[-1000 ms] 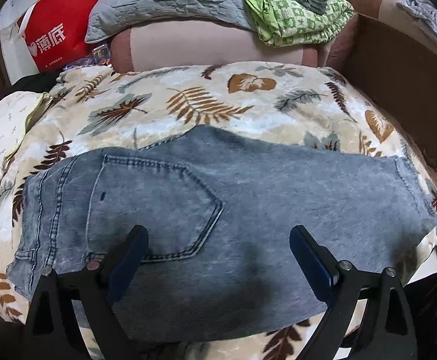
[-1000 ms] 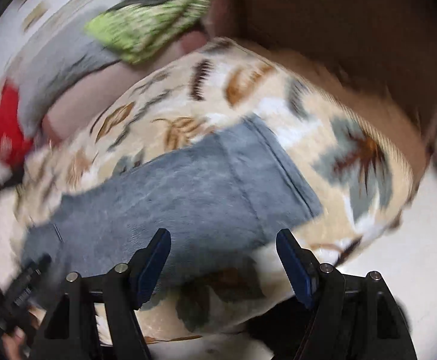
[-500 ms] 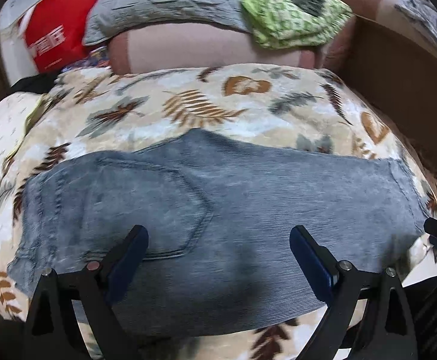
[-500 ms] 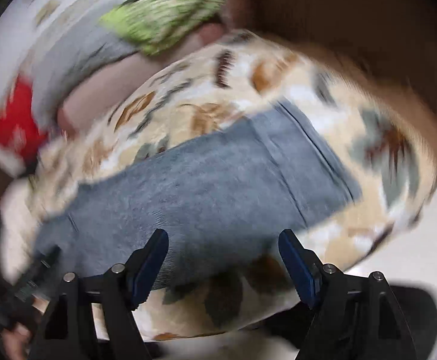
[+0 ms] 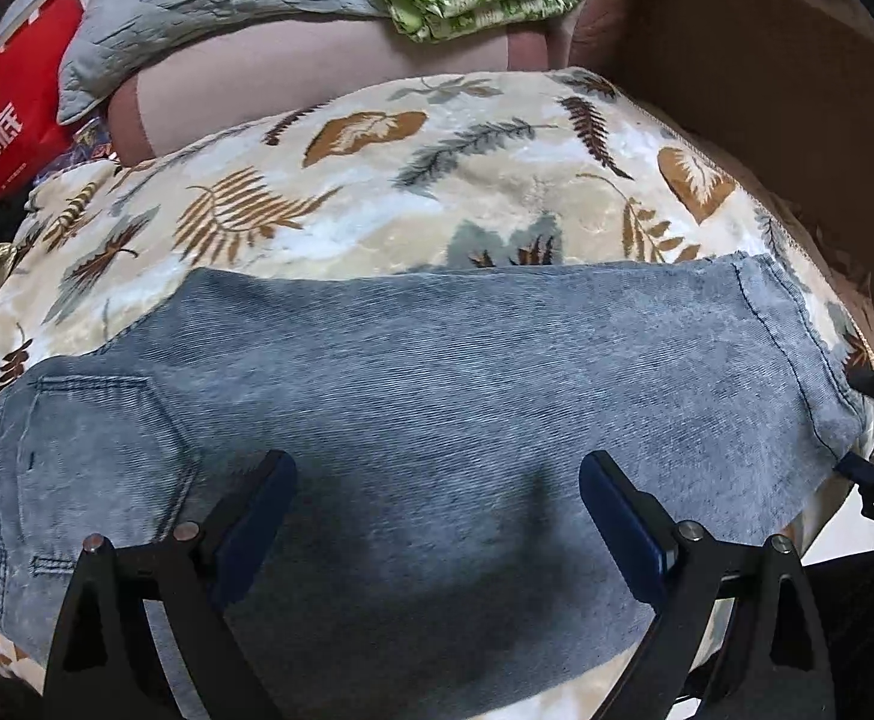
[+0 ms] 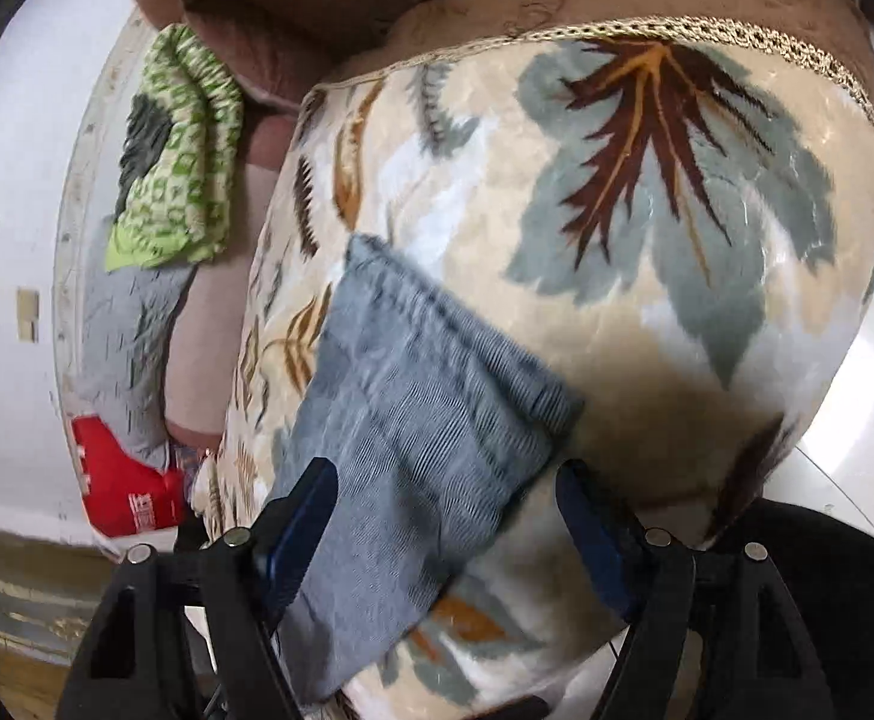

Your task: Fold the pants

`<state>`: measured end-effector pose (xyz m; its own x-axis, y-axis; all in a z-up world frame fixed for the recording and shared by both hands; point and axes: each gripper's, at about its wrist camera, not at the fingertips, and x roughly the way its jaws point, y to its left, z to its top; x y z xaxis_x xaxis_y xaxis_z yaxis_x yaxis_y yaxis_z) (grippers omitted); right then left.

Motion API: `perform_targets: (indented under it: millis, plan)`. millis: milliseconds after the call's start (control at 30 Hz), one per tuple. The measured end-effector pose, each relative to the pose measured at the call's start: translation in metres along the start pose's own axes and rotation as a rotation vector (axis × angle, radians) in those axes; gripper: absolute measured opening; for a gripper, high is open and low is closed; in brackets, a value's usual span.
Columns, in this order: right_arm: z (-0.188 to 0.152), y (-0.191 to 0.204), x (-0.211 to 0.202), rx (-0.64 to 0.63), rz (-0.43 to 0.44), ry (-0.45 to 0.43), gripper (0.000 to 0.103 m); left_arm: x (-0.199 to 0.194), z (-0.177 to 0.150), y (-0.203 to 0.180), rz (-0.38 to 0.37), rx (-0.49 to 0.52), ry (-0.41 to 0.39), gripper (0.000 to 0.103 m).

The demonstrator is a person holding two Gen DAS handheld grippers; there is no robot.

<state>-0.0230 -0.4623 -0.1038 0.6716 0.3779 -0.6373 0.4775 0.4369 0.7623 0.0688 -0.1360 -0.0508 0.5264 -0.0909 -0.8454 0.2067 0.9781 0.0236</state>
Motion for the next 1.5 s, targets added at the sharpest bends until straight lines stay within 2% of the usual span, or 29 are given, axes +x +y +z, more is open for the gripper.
perform_targets:
  millis: [133, 167, 200, 267, 333, 433, 467, 500, 567, 667, 700, 767, 800, 900, 967, 1000, 1067, 1133, 1200, 1233, 1267, 1300, 1400, 1500]
  plan:
    - [0.005, 0.007, 0.004, -0.018, -0.019, -0.027, 0.075, 0.019, 0.003, -0.009, 0.046, 0.031, 0.017, 0.095]
    - [0.006, 0.009, 0.005, -0.028, -0.035, -0.031, 0.069, 0.027, 0.003, -0.012, 0.062, 0.052, 0.040, 0.095]
    - [0.008, 0.010, 0.006, -0.042, -0.060, -0.038, 0.056, 0.041, 0.002, -0.018, 0.097, 0.097, 0.083, 0.097]
    - [0.013, 0.006, 0.006, -0.044, -0.097, -0.046, 0.036, 0.039, 0.003, -0.020, 0.109, 0.105, 0.051, 0.098]
    - [0.015, 0.003, 0.006, -0.054, -0.100, -0.033, 0.033, 0.032, 0.008, -0.019, 0.109, 0.101, 0.060, 0.098]
    - [0.013, 0.012, 0.006, -0.113, -0.134, -0.039, 0.031, 0.019, 0.009, -0.021, 0.148, 0.126, -0.016, 0.098]
    - [0.012, 0.016, 0.006, -0.129, -0.141, -0.045, 0.029, 0.024, 0.007, -0.025, 0.170, 0.154, -0.008, 0.098]
    - [0.011, 0.023, 0.006, -0.156, -0.150, -0.052, 0.027, 0.042, 0.002, -0.032, 0.191, 0.229, 0.064, 0.098]
    - [0.007, 0.040, 0.005, -0.214, -0.161, -0.065, 0.026, 0.044, 0.001, -0.030, 0.189, 0.245, 0.027, 0.100]
    - [-0.004, 0.079, -0.003, -0.342, -0.160, -0.102, 0.025, 0.041, 0.007, -0.021, 0.135, 0.201, 0.059, 0.099]
    - [-0.013, 0.100, -0.007, -0.401, -0.141, -0.117, 0.024, 0.038, 0.009, -0.012, 0.096, 0.172, 0.071, 0.098]
    - [-0.033, 0.133, -0.011, -0.510, -0.115, -0.137, 0.024, 0.029, 0.008, 0.008, 0.065, 0.100, 0.072, 0.098]
    - [-0.049, 0.153, -0.011, -0.583, -0.105, -0.147, 0.024, 0.015, 0.005, 0.028, 0.037, 0.042, 0.047, 0.098]
    - [-0.117, 0.205, 0.000, -0.820, -0.060, -0.122, 0.024, -0.016, -0.004, 0.077, 0.027, -0.072, -0.020, 0.098]
    - [-0.168, 0.224, 0.019, -0.944, -0.029, -0.069, 0.024, -0.041, -0.013, 0.118, 0.062, -0.165, -0.070, 0.098]
    - [-0.198, 0.228, 0.035, -1.010, -0.019, -0.028, 0.024, -0.057, -0.021, 0.145, 0.082, -0.229, -0.097, 0.098]
    - [-0.233, 0.224, 0.063, -1.069, -0.022, 0.036, 0.028, -0.072, -0.033, 0.176, 0.118, -0.297, -0.122, 0.098]
    - [-0.263, 0.208, 0.106, -1.100, -0.053, 0.157, 0.030, -0.085, -0.043, 0.204, 0.166, -0.345, -0.130, 0.098]
    - [-0.279, 0.190, 0.140, -1.102, -0.104, 0.277, 0.042, -0.090, -0.045, 0.214, 0.176, -0.355, -0.129, 0.098]
    - [-0.280, 0.189, 0.133, -1.114, -0.061, 0.226, 0.049, -0.092, -0.044, 0.214, 0.171, -0.350, -0.132, 0.098]
    - [-0.279, 0.193, 0.125, -1.106, -0.017, 0.224, 0.070, -0.093, -0.042, 0.211, 0.161, -0.345, -0.136, 0.098]
    - [-0.276, 0.193, 0.118, -1.086, 0.007, 0.235, 0.079, -0.094, -0.037, 0.203, 0.139, -0.341, -0.141, 0.098]
    - [-0.249, 0.187, 0.087, -0.974, 0.100, 0.233, 0.079, -0.094, -0.027, 0.175, 0.058, -0.304, -0.151, 0.098]
    - [-0.212, 0.155, 0.063, -0.792, 0.106, 0.206, 0.079, -0.081, -0.020, 0.134, 0.017, -0.208, -0.132, 0.098]
